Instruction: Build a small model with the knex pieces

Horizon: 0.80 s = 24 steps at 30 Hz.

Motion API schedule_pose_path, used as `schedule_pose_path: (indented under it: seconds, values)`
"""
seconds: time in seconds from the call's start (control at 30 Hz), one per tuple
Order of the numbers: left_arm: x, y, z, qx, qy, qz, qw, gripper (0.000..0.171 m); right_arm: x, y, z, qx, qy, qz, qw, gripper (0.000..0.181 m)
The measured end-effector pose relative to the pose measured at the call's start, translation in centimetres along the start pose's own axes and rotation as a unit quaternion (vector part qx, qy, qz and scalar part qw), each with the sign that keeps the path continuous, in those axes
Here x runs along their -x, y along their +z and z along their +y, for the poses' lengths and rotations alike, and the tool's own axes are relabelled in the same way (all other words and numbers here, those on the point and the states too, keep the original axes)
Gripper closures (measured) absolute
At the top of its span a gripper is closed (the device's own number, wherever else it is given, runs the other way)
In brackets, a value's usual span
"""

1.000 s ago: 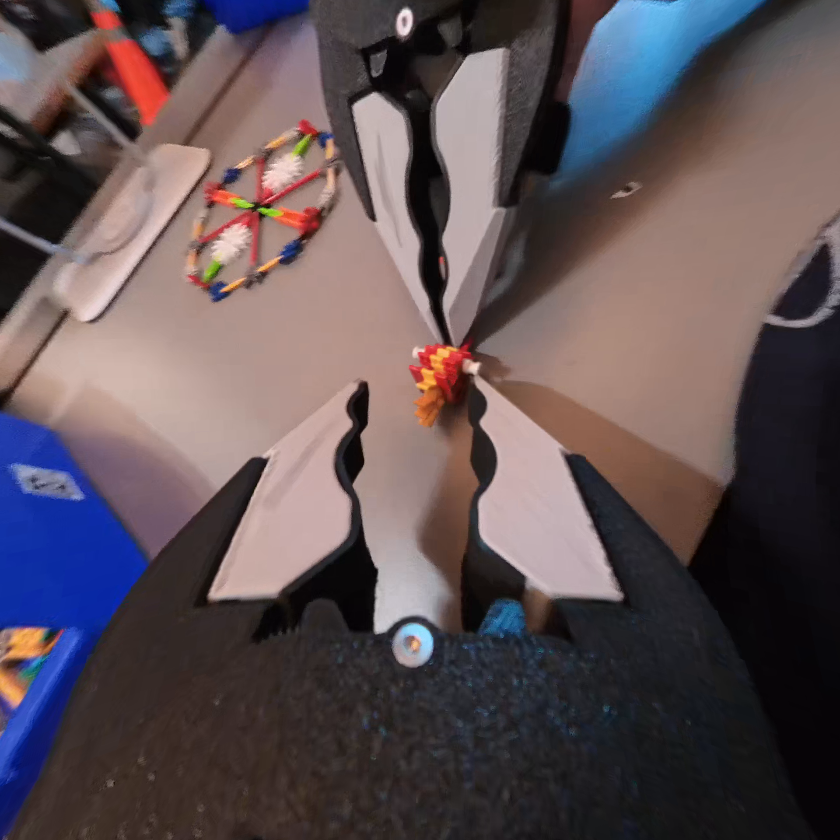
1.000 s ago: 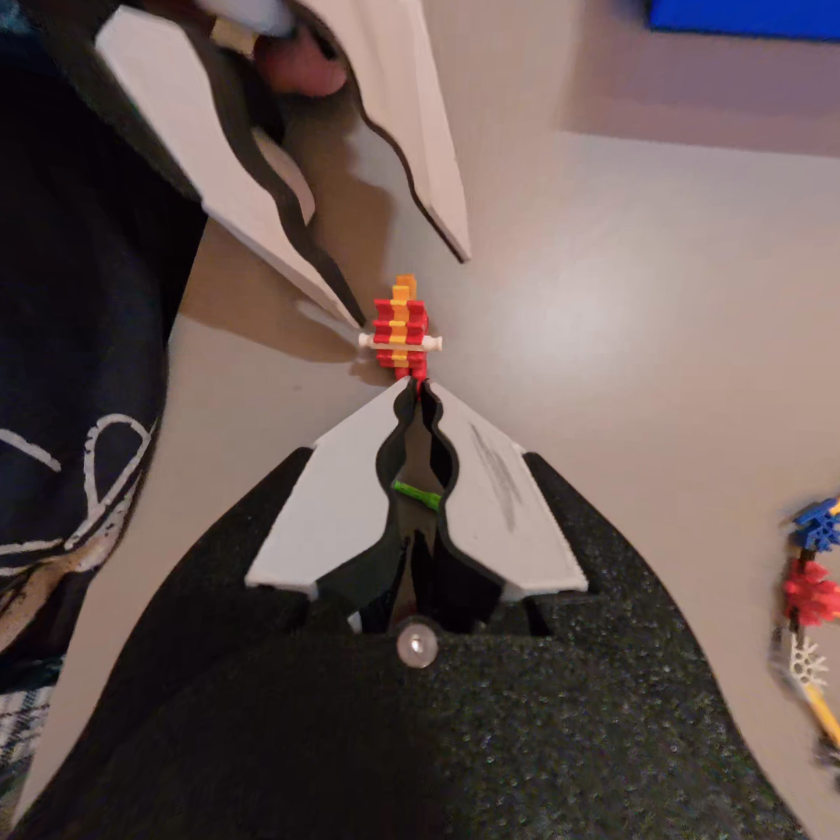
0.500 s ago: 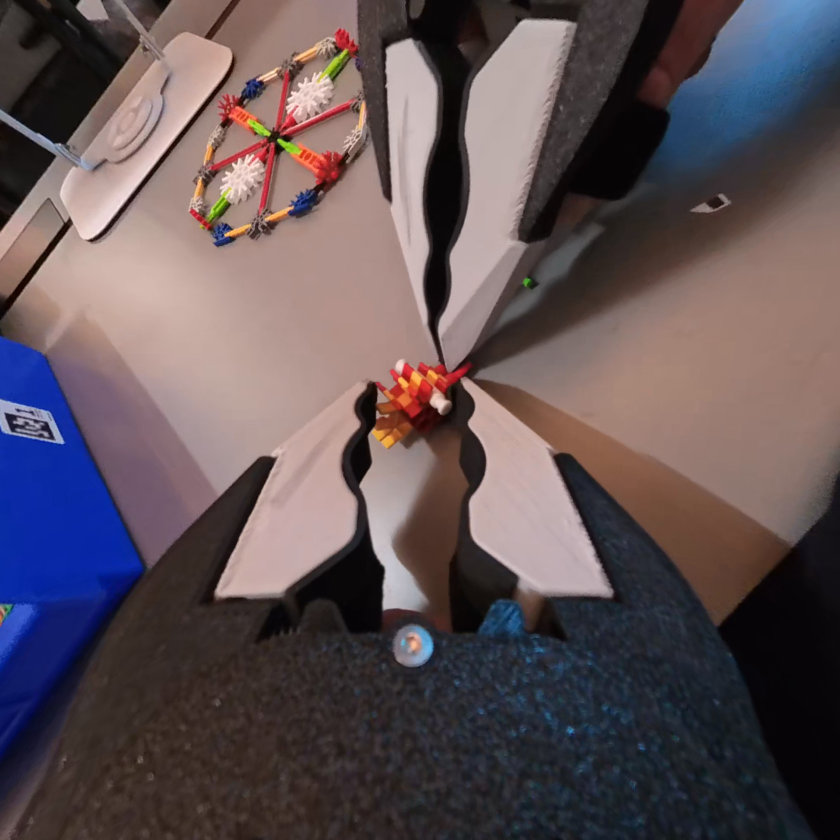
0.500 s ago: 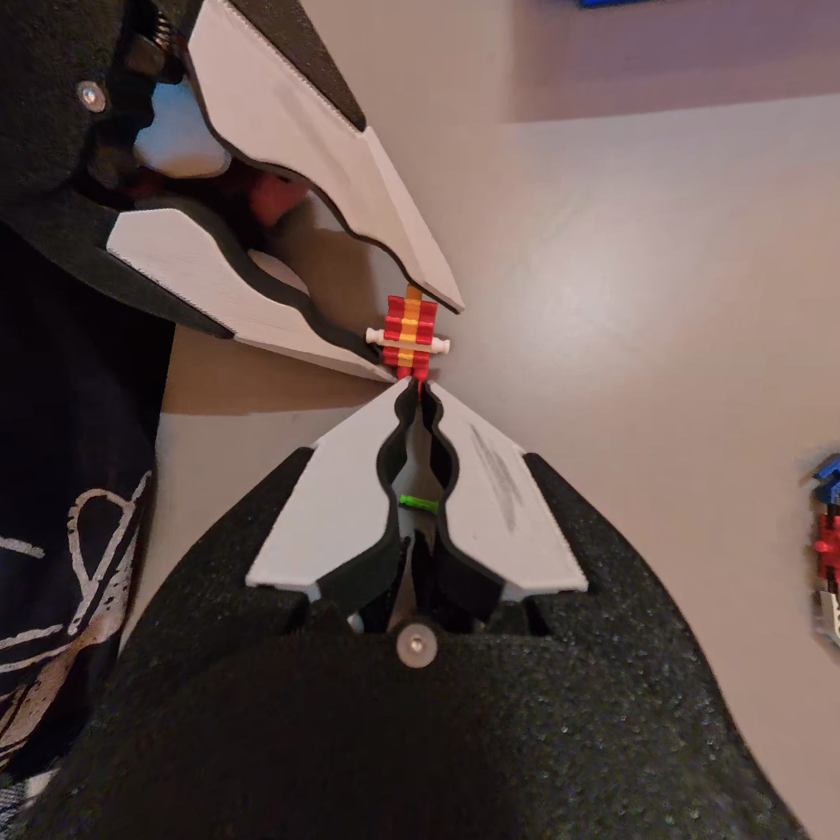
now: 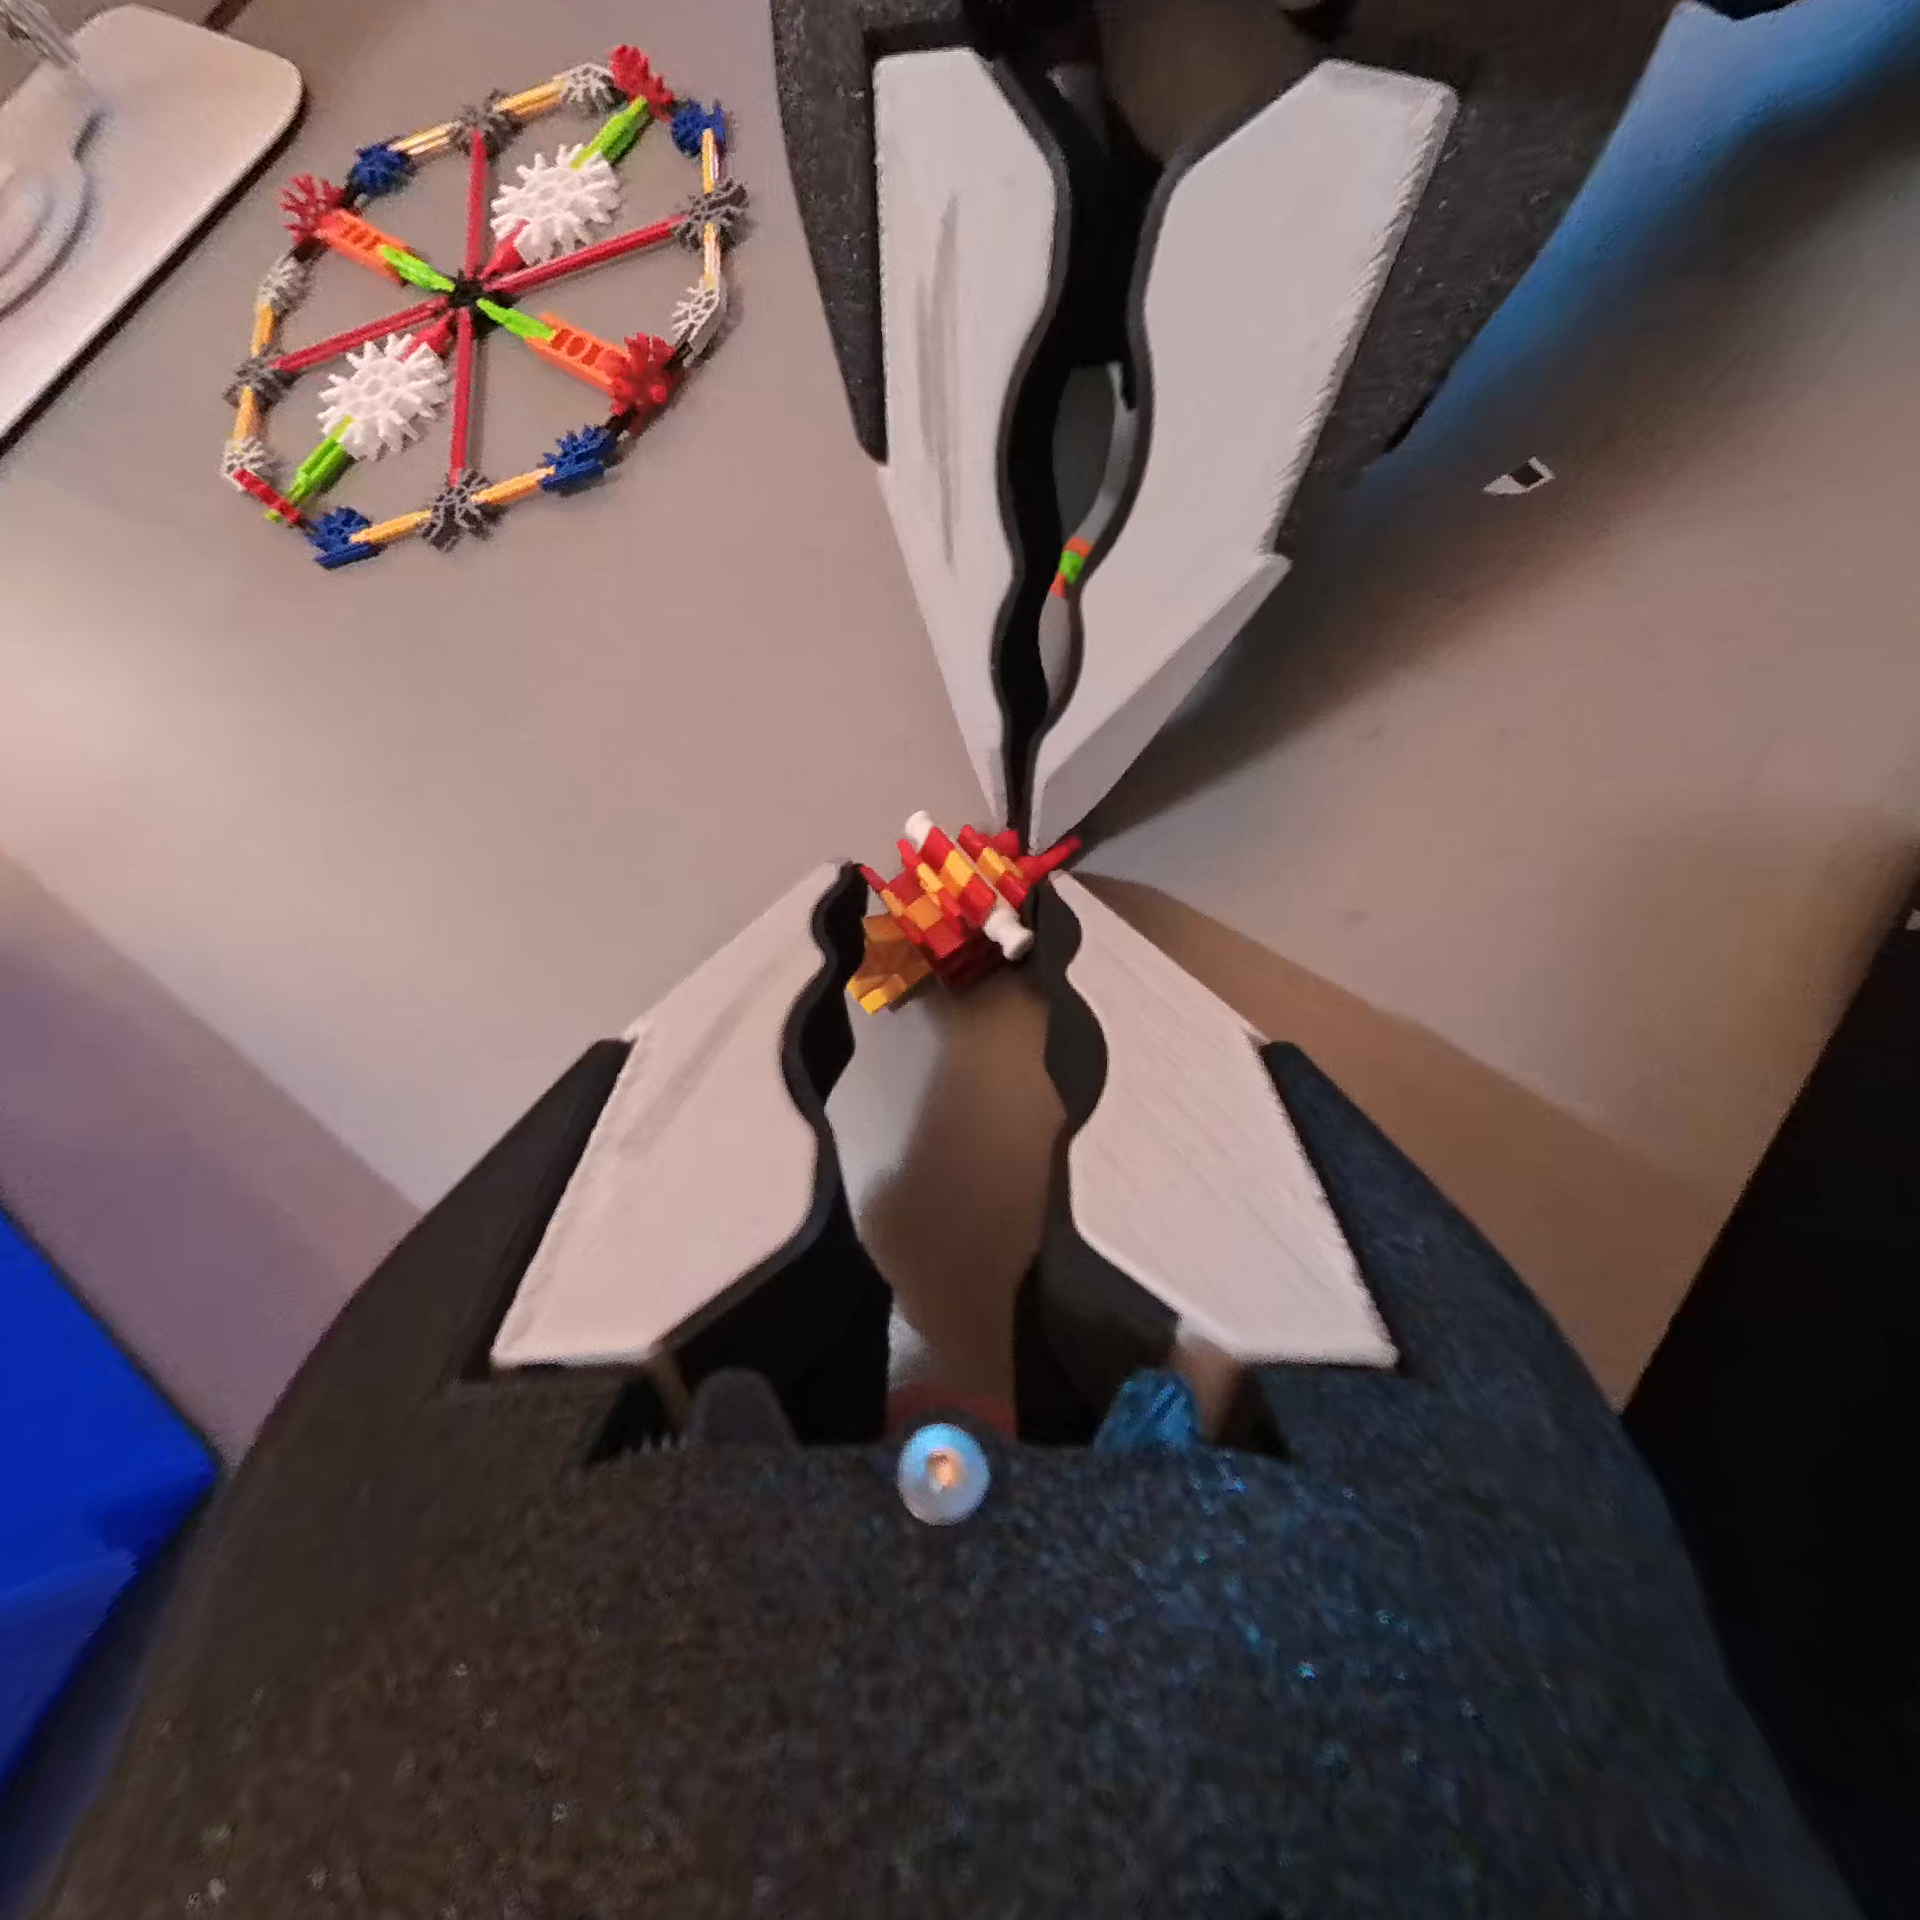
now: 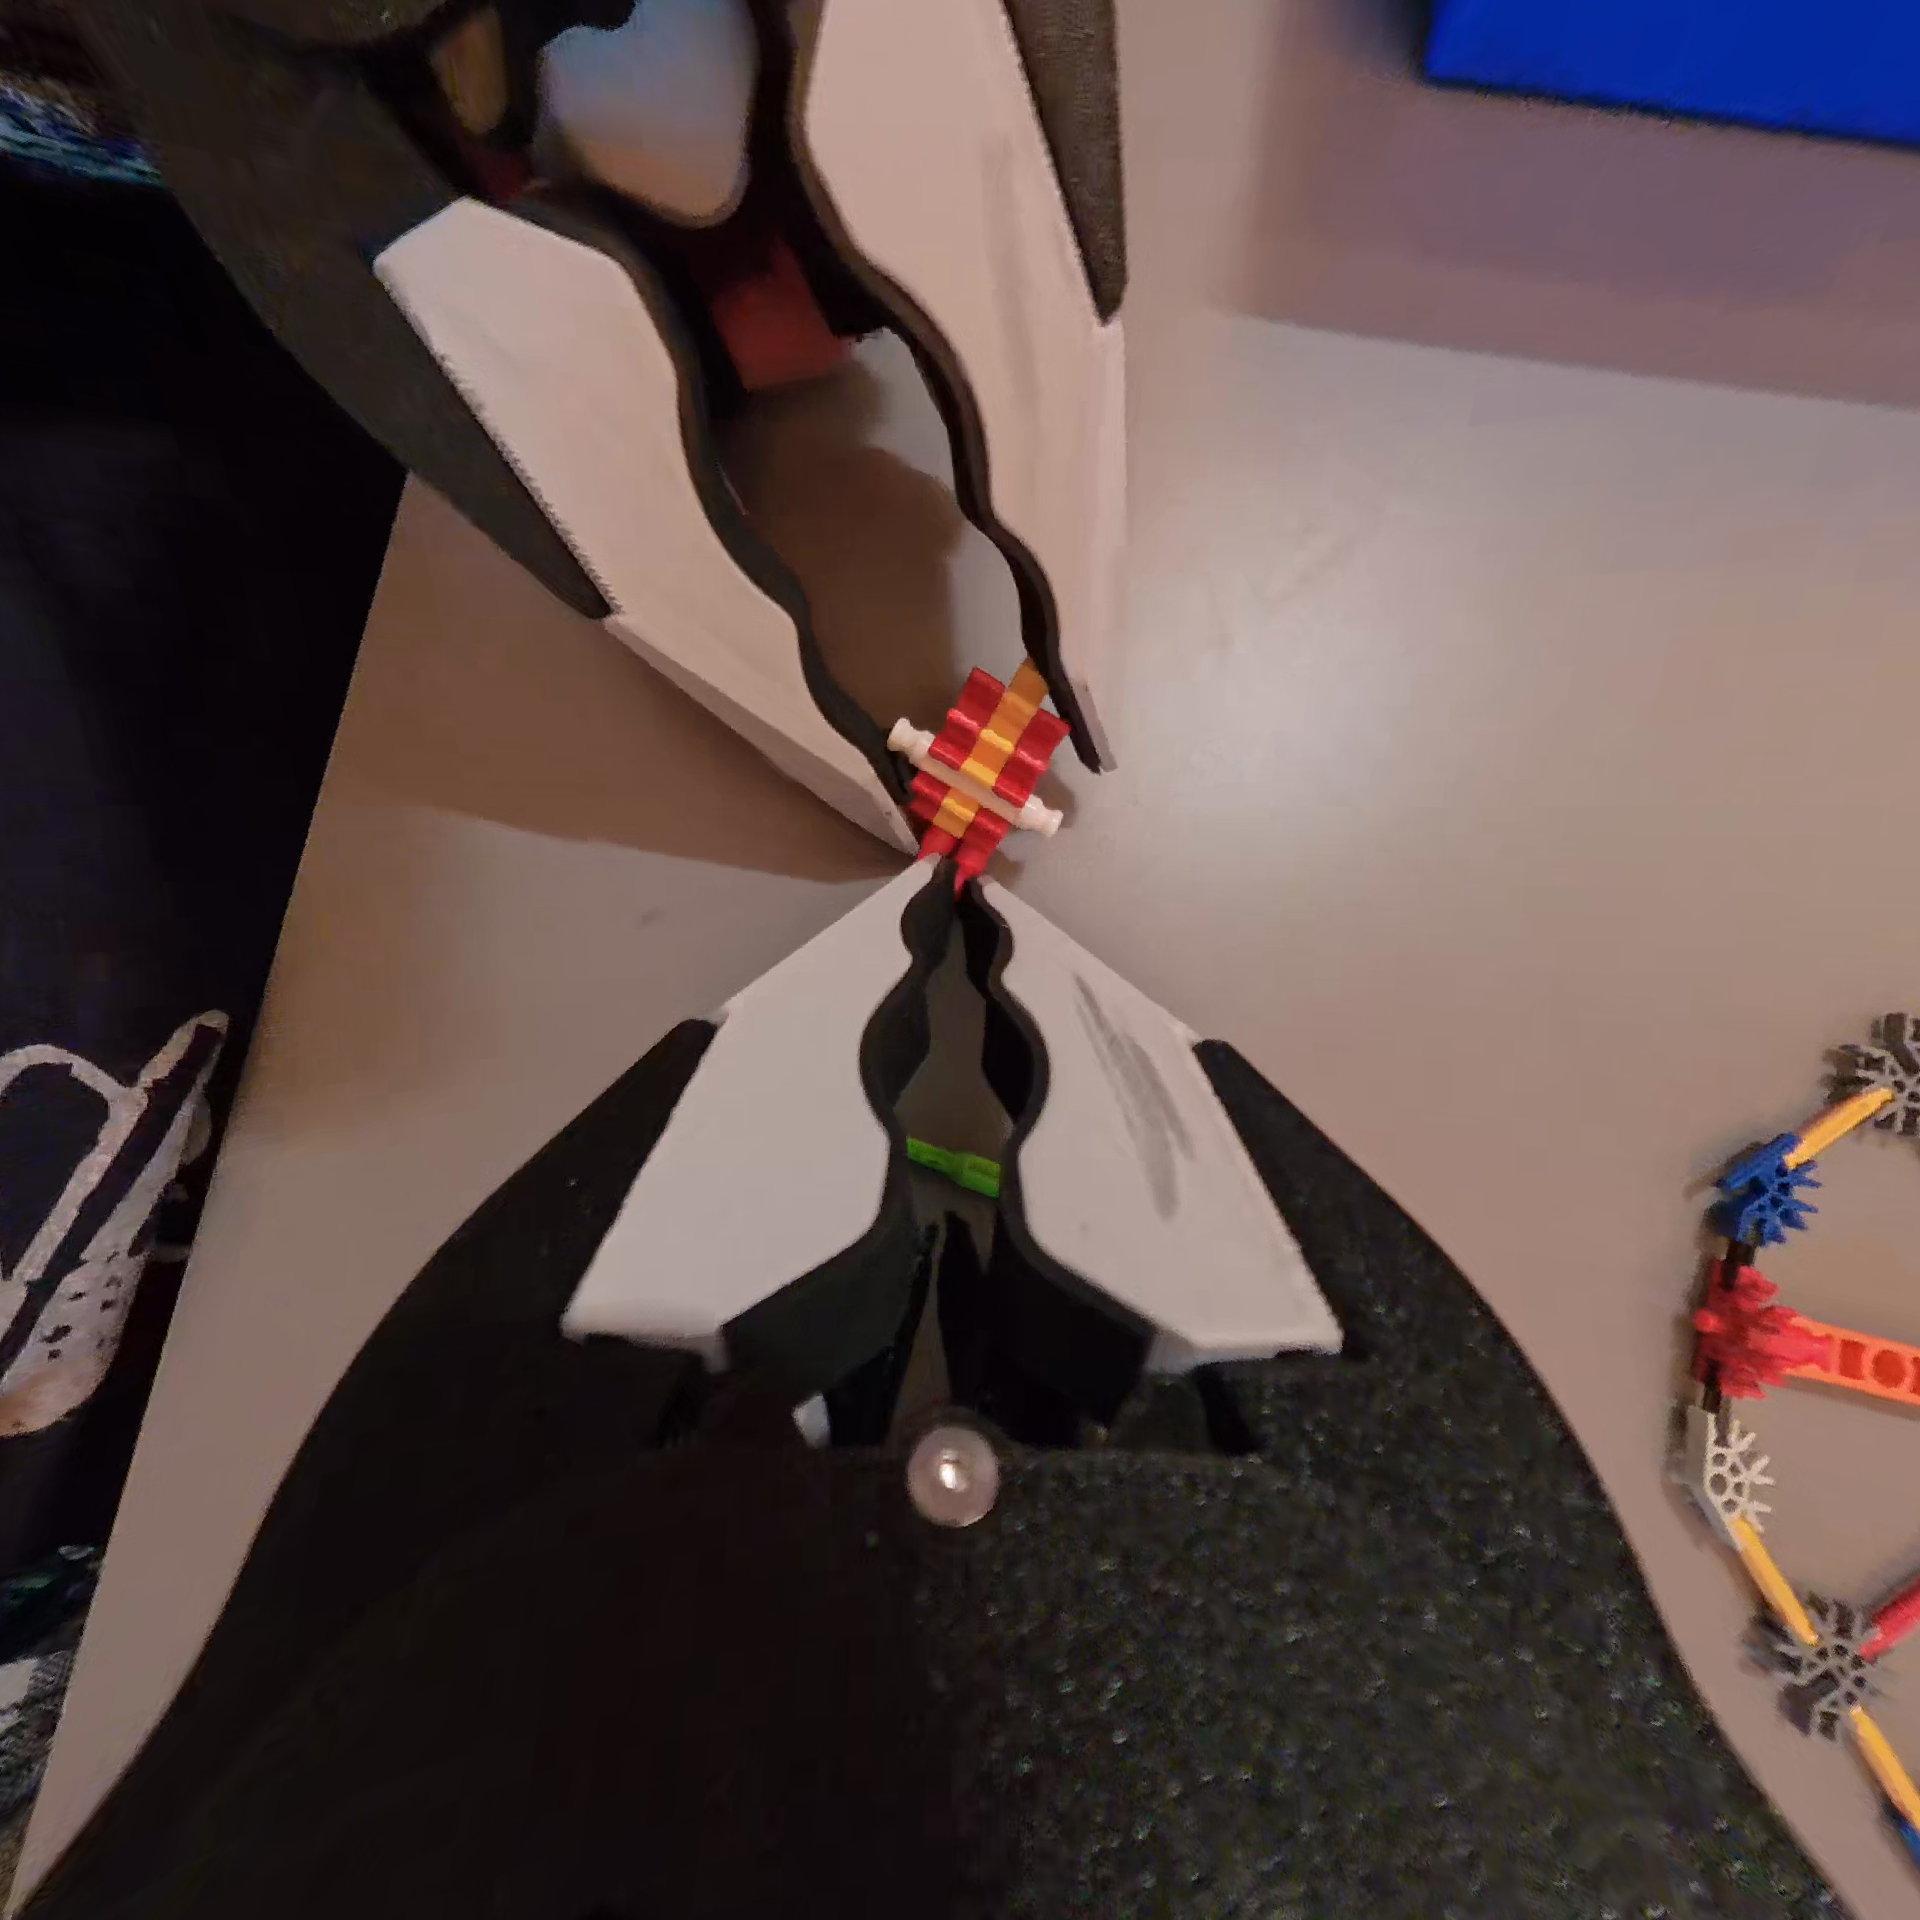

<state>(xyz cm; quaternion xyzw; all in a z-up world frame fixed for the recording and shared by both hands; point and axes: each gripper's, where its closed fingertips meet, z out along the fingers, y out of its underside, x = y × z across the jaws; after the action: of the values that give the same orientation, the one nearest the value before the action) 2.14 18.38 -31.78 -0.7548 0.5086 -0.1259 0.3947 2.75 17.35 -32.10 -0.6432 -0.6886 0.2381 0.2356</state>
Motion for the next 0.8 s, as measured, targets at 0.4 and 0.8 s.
schedule_pose_path:
  seconds: [0.4, 0.8]
  values:
    - [0.47, 0.33, -0.06, -0.009, 0.023, 0.072, 0.997, 0.142, -0.52, 0.07, -0.16, 0.019, -0.039, 0.010, 0.999, 0.181]
    - [0.77, 0.67, -0.21, -0.008, 0.033, 0.100, 0.994, 0.141, -0.84, -0.35, 0.11, -0.009, 0.011, -0.010, 1.000, 0.178]
